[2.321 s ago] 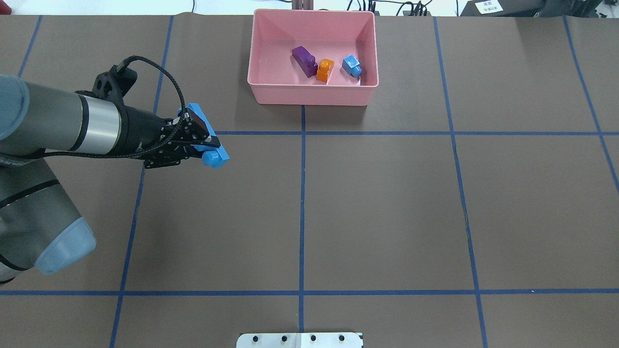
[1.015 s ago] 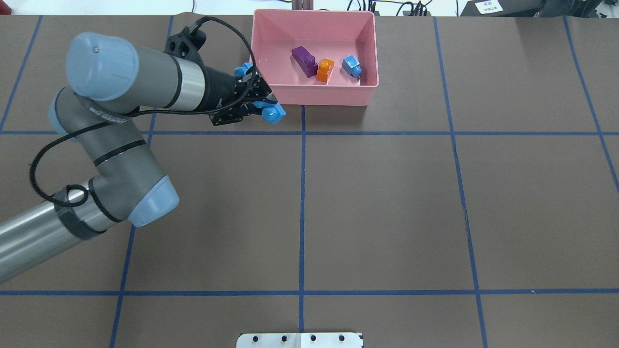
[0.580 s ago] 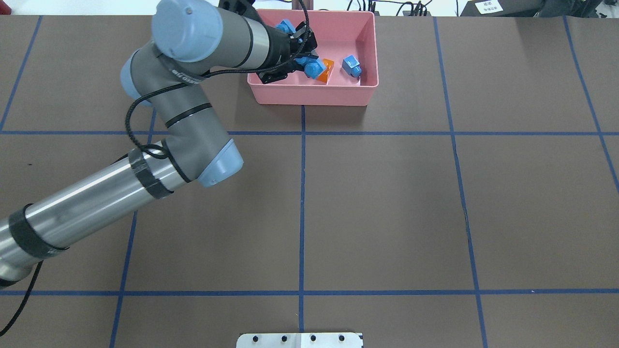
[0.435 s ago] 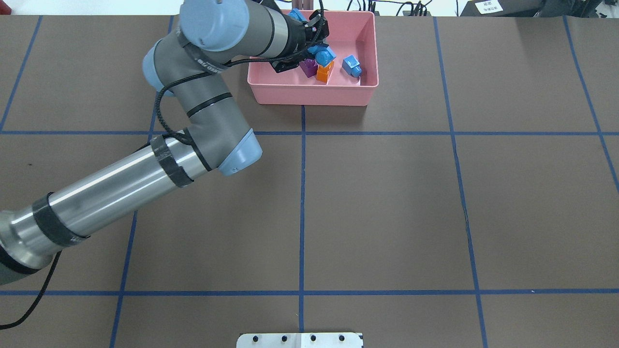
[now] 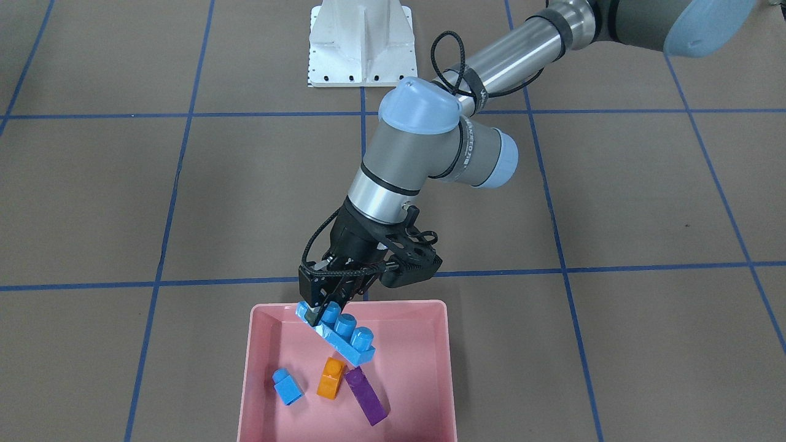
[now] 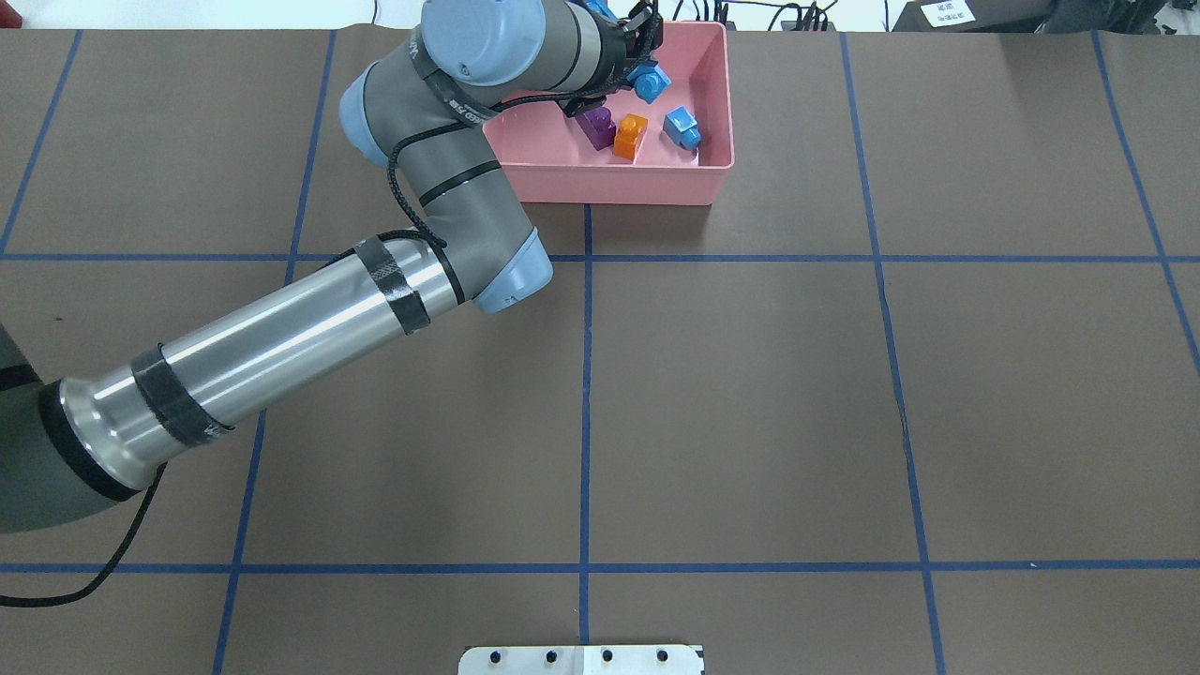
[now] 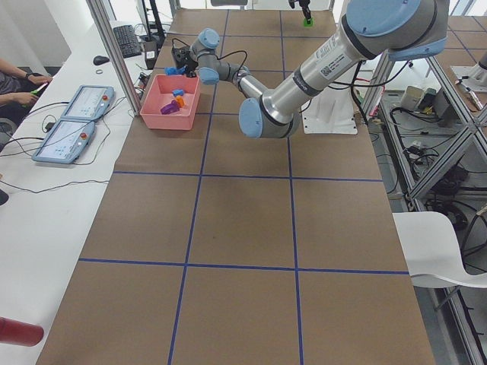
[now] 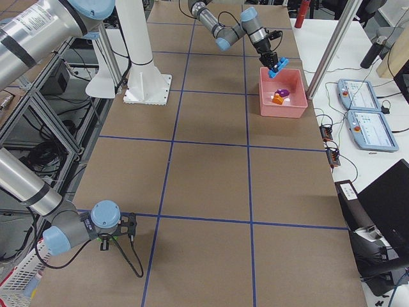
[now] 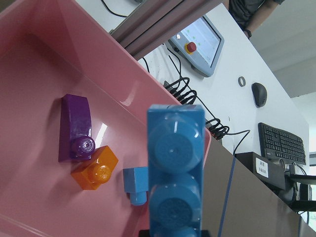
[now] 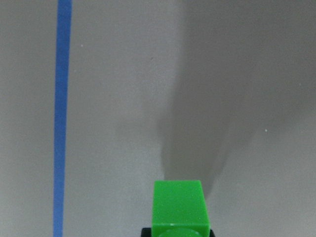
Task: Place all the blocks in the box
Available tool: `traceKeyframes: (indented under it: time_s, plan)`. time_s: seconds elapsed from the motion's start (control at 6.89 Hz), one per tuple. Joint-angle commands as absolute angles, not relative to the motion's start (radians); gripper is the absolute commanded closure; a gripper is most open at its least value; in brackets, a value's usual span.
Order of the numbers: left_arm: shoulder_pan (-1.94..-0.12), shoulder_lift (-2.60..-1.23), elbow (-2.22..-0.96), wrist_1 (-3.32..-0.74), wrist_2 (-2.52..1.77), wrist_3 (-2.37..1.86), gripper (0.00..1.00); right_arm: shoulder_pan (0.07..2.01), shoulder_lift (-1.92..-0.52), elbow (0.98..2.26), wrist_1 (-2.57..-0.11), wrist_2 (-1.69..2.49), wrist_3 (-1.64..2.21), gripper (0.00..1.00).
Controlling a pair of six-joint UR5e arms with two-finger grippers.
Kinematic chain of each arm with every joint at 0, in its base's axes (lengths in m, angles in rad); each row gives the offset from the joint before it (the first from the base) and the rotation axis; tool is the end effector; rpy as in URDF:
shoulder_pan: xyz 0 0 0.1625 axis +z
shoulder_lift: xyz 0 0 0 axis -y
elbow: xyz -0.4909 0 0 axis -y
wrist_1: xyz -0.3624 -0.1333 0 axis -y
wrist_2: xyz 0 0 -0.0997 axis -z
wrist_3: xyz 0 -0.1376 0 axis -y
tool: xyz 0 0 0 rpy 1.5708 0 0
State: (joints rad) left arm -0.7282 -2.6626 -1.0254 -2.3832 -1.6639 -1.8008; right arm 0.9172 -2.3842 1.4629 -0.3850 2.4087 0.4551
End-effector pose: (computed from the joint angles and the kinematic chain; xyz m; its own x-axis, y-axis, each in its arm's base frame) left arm 0.5917 -0.6891 0.1318 0.0173 -0.3196 -0.9474 0.6149 0.7505 -0.2419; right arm 0.0351 -0.0052 0.8512 0.6289 -0.1671 0.7593 0.3456 0.9349 -0.0805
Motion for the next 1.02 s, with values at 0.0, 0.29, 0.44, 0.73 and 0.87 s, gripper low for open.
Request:
traceKeyframes:
  time_s: [0.0,0.29,0.44,0.73,0.87]
  plan:
    - [-0.726,-2.713,-0.916,-2.390,-1.590,-1.824,1.00,1.028,-2.412,1.534,-0.377,2.402,0.450,1.00]
    - [-0.733,-2.709,-0.911,-2.388,-1.592,-1.827,0.00,1.098,-2.393,1.600,-0.388,2.402,0.451,1.00]
    - [-0.751,-2.709,-0.919,-2.382,-1.617,-1.824,0.00,1.139,-2.370,1.615,-0.390,2.382,0.451,1.00]
    - [-0.813,-2.709,-0.974,-2.286,-1.734,-1.836,0.00,1.277,-2.265,1.710,-0.470,2.394,0.449,1.00]
    - [-0.834,-2.707,-1.009,-2.234,-1.767,-1.838,0.00,1.345,-2.214,1.792,-0.562,2.393,0.449,1.00]
